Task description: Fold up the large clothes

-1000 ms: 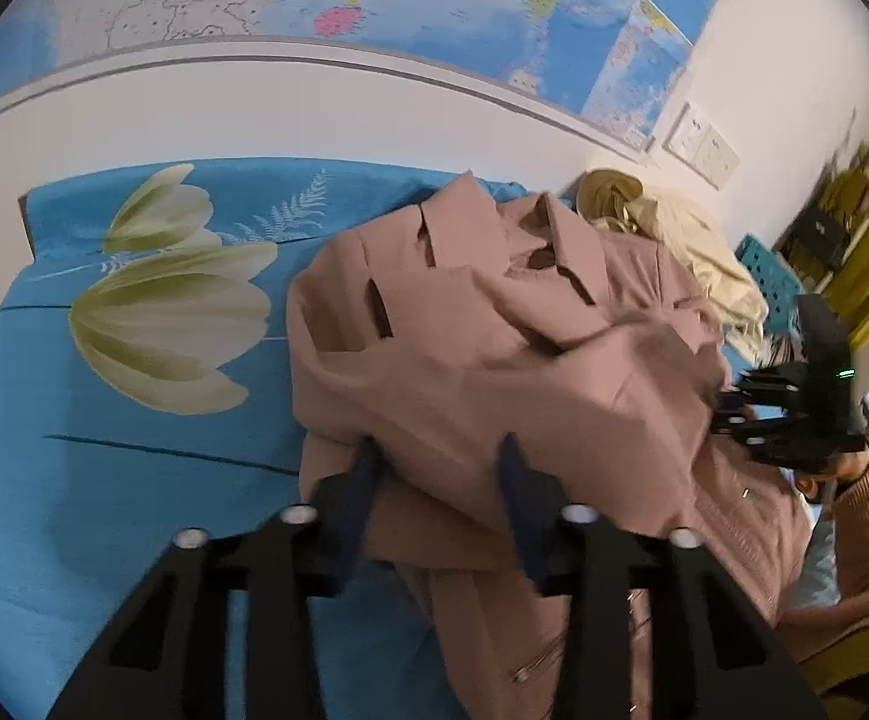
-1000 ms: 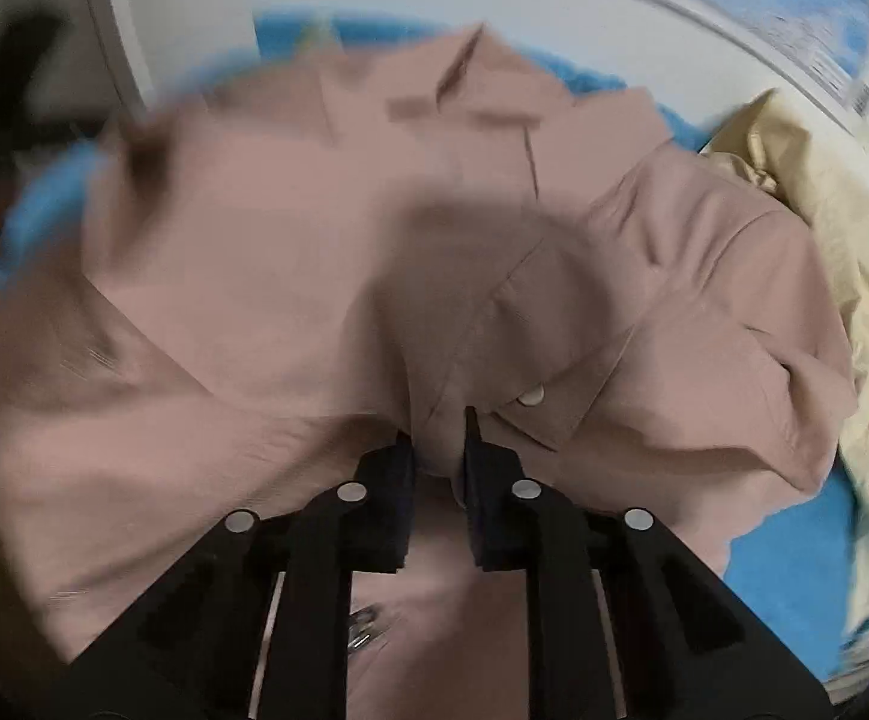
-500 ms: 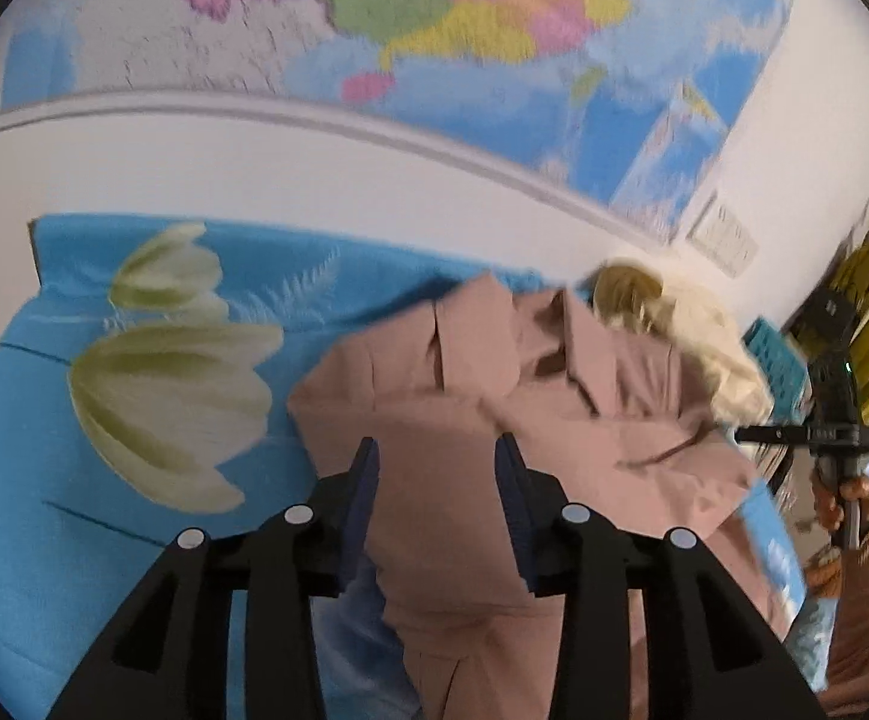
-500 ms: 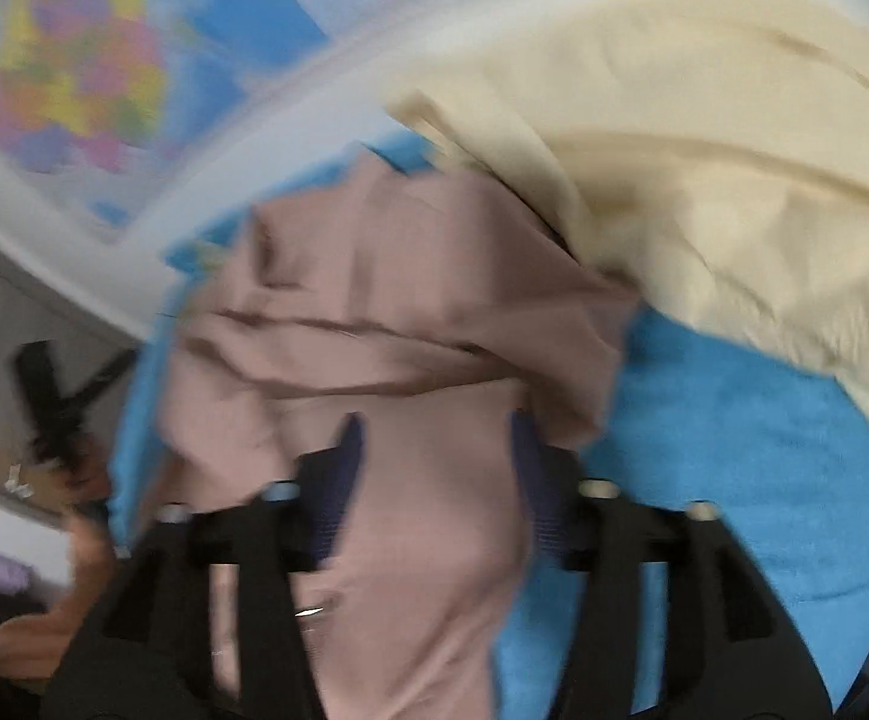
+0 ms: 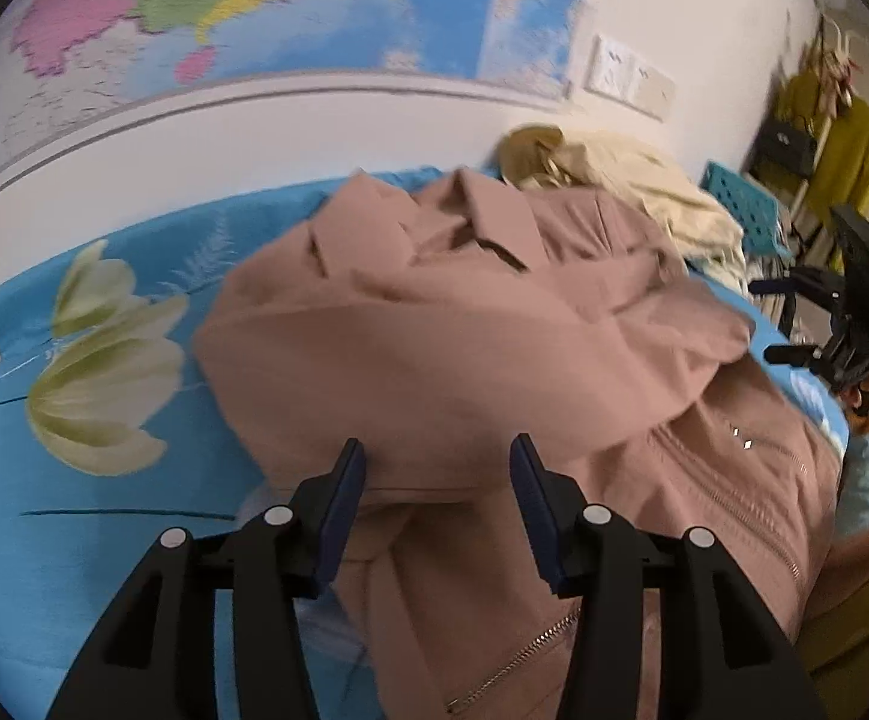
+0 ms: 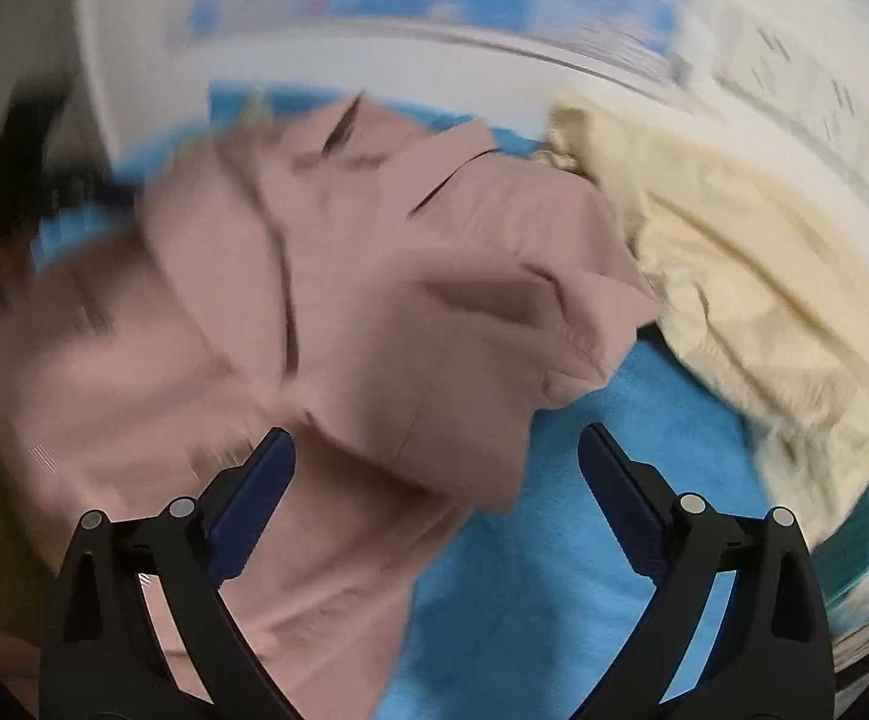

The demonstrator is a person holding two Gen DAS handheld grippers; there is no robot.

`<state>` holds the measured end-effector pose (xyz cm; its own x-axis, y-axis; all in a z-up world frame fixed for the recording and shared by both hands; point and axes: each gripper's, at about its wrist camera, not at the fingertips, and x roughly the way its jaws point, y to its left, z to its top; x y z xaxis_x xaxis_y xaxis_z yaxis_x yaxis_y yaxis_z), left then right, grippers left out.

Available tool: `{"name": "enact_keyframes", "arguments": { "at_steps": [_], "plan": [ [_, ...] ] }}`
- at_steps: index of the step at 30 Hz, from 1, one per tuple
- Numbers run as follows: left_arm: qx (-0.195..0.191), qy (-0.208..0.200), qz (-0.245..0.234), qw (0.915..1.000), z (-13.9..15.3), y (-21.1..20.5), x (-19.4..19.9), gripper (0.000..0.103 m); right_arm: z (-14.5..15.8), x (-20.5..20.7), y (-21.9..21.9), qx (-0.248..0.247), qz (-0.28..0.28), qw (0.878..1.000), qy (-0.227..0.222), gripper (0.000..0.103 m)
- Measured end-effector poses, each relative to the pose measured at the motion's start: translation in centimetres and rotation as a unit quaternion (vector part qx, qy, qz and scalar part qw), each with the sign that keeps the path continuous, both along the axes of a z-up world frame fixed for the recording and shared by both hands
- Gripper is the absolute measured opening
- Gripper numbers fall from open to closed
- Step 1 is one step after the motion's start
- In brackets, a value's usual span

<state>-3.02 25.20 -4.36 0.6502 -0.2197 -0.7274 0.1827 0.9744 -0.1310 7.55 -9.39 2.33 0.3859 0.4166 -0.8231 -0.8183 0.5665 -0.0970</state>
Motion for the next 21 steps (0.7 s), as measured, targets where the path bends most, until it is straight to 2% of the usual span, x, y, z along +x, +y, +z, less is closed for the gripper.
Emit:
{"name": "enact_keyframes", "arguments": {
  "at_steps": [1, 2, 3, 4, 5, 6, 7, 8, 9, 10, 11, 12, 13, 14, 15, 16, 17, 19, 21],
  "plan": [
    [0.006, 0.004, -0.001, 1.0000, -0.2, -0.3, 0.2, 0.048, -0.6, -0.6, 0.7, -0.025, 0.008, 0.999, -0.028, 0.082],
    [0.016, 0.009, 0.000, 0.9998, -0.5, -0.6, 0.5, 0.048, -1.2, -0.5, 1.5, -0.045, 0.005, 0.998, -0.036, 0.058],
    [0.022, 0.012, 0.004, 0.9997, -0.7, -0.7, 0.8, 0.048, -1.8, 0.0, 2.0, -0.061, 0.001, 0.998, -0.022, 0.037],
    [0.019, 0.010, 0.009, 0.9997, -0.6, -0.5, 1.1, 0.044, -1.8, 0.7, 1.8, -0.054, 0.001, 0.998, 0.013, 0.017],
    [0.014, 0.005, 0.016, 0.9998, -0.4, -0.2, 1.3, 0.040, -1.4, 1.2, 1.5, -0.031, 0.003, 0.998, 0.047, 0.014],
    [0.013, -0.001, 0.028, 0.9995, -0.1, 0.2, 1.6, 0.033, -0.4, 1.8, 0.9, 0.001, 0.011, 0.996, 0.088, 0.014],
    [0.010, -0.003, 0.043, 0.9990, 0.3, 0.8, 1.9, 0.029, 0.7, 2.1, 0.5, 0.028, 0.017, 0.994, 0.109, 0.013],
    [0.007, -0.004, 0.054, 0.9985, 0.5, 1.2, 2.2, 0.028, 2.7, 2.9, -0.3, 0.078, 0.023, 0.987, 0.136, 0.013],
    [0.005, -0.005, 0.070, 0.9975, 0.9, 1.9, 2.6, 0.028, 4.6, 4.1, -1.4, 0.129, 0.017, 0.978, 0.163, 0.013],
    [0.005, -0.006, 0.084, 0.9965, 1.2, 2.3, 3.0, 0.028, 5.6, 5.1, -2.1, 0.160, 0.010, 0.970, 0.183, 0.013],
    [0.004, -0.009, 0.100, 0.9949, 1.6, 3.0, 3.5, 0.028, 6.5, 7.1, -3.1, 0.201, -0.008, 0.956, 0.212, 0.012],
    [0.000, -0.015, 0.118, 0.9930, 1.9, 3.6, 4.0, 0.028, 6.5, 9.1, -3.6, 0.215, -0.033, 0.946, 0.239, 0.013],
    [-0.005, -0.018, 0.131, 0.9912, 2.1, 3.9, 4.3, 0.028, 6.0, 10.4, -3.6, 0.209, -0.054, 0.943, 0.254, 0.015],
    [-0.017, -0.022, 0.147, 0.9887, 2.4, 4.6, 4.8, 0.028, 4.9, 12.4, -3.6, 0.193, -0.098, 0.939, 0.268, 0.022],
    [-0.021, -0.024, 0.156, 0.9873, 2.6, 4.8, 5.0, 0.028, 3.4, 14.1, -3.6, 0.181, -0.134, 0.930, 0.290, 0.028],
    [-0.026, -0.023, 0.165, 0.9857, 2.6, 5.1, 5.3, 0.028, 1.0, 16.1, -3.6, 0.163, -0.174, 0.915, 0.326, 0.045],
    [-0.035, -0.023, 0.167, 0.9851, 2.6, 5.3, 5.5, 0.028, -0.4, 16.8, -3.4, 0.151, -0.188, 0.908, 0.342, 0.048],
    [-0.039, -0.025, 0.156, 0.9866, 2.6, 4.9, 5.3, 0.028, -2.5, 17.4, -3.5, 0.144, -0.198, 0.908, 0.340, 0.053],
    [-0.031, -0.028, 0.118, 0.9921, 2.5, 3.6, 4.5, 0.032, -2.5, 16.7, -4.1, 0.167, -0.190, 0.911, 0.325, 0.070]
  ]
}}
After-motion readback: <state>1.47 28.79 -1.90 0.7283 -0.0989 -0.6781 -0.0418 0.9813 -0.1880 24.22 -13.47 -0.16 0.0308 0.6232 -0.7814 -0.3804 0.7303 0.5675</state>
